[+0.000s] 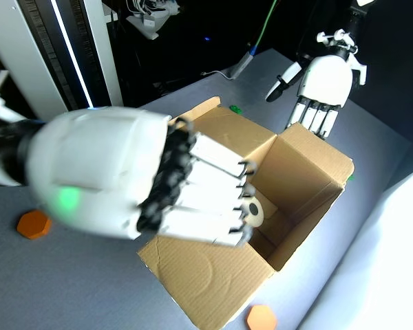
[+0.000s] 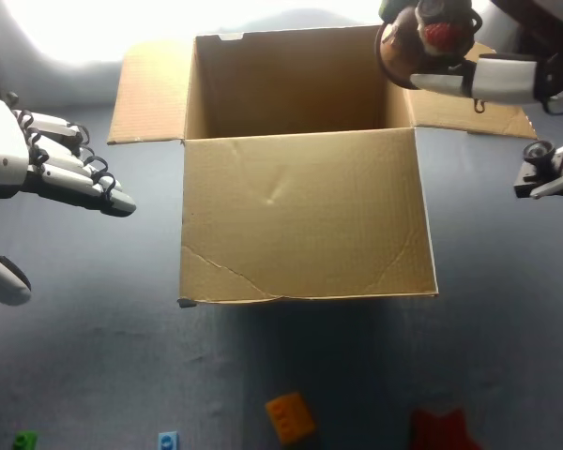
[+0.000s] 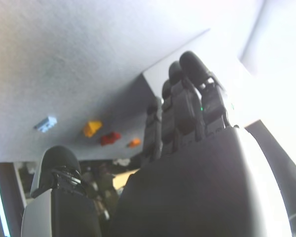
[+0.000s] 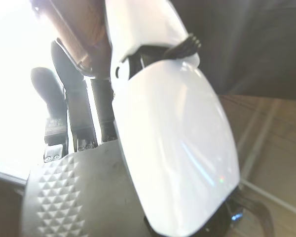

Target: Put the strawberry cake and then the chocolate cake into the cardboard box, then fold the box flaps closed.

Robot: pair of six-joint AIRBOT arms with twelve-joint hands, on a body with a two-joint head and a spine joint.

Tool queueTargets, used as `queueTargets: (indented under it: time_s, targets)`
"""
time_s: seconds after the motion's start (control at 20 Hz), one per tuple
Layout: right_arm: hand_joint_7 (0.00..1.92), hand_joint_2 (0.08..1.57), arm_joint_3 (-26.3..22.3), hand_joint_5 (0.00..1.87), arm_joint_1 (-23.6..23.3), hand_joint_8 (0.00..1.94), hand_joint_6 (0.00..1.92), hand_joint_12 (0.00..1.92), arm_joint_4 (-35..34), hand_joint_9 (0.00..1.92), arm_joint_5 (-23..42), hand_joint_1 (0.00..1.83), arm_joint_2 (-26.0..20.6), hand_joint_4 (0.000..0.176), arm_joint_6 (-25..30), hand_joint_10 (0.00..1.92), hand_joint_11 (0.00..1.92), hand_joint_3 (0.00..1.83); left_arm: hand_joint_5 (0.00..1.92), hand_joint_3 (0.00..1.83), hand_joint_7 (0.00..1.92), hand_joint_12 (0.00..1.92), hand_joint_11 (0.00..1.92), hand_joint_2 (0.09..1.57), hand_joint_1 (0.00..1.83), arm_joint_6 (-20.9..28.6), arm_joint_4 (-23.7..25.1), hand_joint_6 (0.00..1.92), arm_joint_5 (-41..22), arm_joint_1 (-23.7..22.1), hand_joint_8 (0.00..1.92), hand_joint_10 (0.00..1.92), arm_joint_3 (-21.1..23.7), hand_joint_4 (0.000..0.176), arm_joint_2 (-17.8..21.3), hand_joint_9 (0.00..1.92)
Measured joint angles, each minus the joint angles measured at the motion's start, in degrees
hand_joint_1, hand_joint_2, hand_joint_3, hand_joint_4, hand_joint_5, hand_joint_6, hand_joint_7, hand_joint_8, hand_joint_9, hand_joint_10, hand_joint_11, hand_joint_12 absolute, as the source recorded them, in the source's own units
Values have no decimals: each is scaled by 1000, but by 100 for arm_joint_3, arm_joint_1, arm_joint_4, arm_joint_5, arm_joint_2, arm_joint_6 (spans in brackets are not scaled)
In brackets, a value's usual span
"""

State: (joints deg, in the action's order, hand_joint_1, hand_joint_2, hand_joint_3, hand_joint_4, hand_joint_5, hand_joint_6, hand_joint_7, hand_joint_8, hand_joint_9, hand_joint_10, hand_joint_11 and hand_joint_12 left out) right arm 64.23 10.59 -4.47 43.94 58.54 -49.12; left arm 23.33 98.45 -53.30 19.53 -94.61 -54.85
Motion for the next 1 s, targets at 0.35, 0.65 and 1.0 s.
queueTargets:
  time_s: [0.35,0.65,1.0]
  targets:
    - [863,1190,649,813,42,1337,1176,1921,9,632,42,1194,868,0,15,1538,282,10,200,0,252,1257,0,1047,350,-81,-249,16,177,39,7,9,4,72,2,349]
    - [857,1191,890,818,39,1324,1178,1921,-31,591,39,1188,1233,0,-74,1533,221,3,184,1,212,1066,0,1049,366,-188,-391,5,323,-66,6,4,4,52,2,292]
    - [835,1215,1064,759,42,1381,1245,1921,-22,564,-20,1179,1469,0,-267,1596,273,3,186,0,222,1094,0,1054,351,-424,-529,0,632,-162,3,8,2,34,2,324]
